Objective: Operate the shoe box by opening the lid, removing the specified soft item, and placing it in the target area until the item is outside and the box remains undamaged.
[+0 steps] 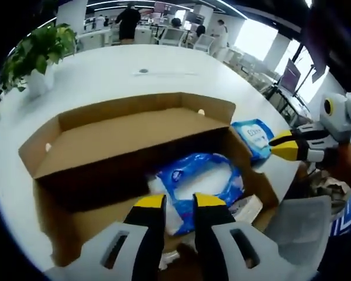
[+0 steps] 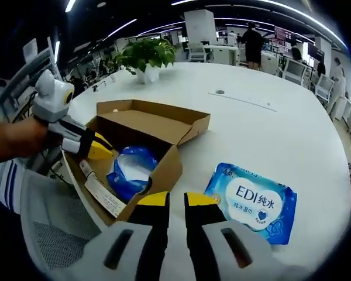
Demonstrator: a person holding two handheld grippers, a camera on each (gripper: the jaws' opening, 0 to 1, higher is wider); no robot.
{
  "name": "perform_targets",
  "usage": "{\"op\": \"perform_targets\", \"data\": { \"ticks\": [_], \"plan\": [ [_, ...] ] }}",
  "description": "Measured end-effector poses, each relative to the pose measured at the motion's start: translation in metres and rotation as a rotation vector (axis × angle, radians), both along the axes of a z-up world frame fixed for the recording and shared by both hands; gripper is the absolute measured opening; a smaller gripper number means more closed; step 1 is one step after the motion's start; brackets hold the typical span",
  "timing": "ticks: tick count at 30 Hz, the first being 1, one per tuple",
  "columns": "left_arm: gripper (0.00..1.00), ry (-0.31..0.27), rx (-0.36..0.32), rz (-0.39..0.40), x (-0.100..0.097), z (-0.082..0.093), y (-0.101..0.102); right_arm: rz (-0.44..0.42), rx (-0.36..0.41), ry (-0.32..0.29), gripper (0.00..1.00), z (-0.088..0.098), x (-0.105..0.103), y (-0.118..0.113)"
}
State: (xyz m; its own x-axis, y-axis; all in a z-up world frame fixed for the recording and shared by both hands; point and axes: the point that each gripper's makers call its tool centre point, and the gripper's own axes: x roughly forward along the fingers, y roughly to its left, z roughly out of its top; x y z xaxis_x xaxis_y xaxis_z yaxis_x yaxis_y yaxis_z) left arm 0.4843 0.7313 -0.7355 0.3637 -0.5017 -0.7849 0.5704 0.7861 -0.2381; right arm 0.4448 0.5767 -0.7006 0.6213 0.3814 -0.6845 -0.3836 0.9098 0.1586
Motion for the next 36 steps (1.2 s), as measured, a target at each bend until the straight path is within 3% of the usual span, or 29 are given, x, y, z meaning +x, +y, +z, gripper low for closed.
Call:
{"op": "perform_targets", "data": {
  "ticks": [5, 11, 14, 22, 28, 36],
  "plan": [
    [0.17, 0.023, 0.035, 0.000, 0.005, -0.015, 0.001, 0.004, 0.003, 0.011, 0.07, -0.004, 0.001, 0.000],
    [0.16, 0.014, 0.041, 0.020, 0.013, -0.020, 0.000, 0.010, 0.004, 0.022, 0.06, -0.008, 0.004, -0.002],
    [0.13, 0.026, 0.080, 0.019, 0.014, -0.027, 0.005, 0.016, 0.006, 0.026, 0.06, -0.010, 0.005, 0.000],
    [0.11, 0.022, 0.105, 0.034, 0.017, -0.026, 0.022, 0.032, 0.013, 0.023, 0.06, -0.006, 0.013, 0.007],
    [0.11, 0.026, 0.103, 0.056, 0.018, -0.026, 0.044, 0.050, 0.020, 0.008, 0.06, 0.002, 0.023, 0.026],
    [0.11, 0.036, 0.093, 0.076, 0.018, -0.025, 0.068, 0.114, 0.032, 0.021, 0.07, -0.003, 0.025, 0.072]
  ]
}}
